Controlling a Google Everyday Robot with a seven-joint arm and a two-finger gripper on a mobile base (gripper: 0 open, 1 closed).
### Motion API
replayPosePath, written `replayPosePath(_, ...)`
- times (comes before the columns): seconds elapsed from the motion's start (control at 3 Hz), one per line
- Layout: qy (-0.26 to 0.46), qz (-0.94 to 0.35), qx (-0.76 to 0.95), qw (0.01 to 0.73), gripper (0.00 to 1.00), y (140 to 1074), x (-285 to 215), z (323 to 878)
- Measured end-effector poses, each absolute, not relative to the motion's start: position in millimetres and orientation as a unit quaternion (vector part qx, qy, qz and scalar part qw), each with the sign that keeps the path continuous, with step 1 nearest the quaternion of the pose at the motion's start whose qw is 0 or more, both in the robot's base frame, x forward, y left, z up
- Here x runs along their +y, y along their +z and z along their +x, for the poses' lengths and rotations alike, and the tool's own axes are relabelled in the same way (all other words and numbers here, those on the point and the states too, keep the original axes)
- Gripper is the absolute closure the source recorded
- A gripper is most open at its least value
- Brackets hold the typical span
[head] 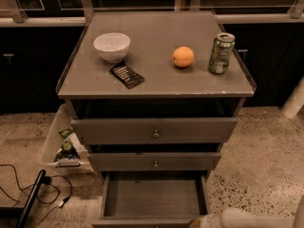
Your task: Close bottom drawer
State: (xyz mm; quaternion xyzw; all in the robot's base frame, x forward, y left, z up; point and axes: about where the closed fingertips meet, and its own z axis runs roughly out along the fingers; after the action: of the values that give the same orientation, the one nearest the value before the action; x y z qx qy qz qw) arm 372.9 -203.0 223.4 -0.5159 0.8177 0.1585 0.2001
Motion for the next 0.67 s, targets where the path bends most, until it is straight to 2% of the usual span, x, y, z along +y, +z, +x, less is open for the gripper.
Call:
replayPosePath(0.33, 0.175, -0.522, 0.812, 0.196, 1.0, 181, -199, 358)
replayPosePath(0.67, 0.168, -0.539, 0.799, 0.208, 1.0, 158, -195, 368)
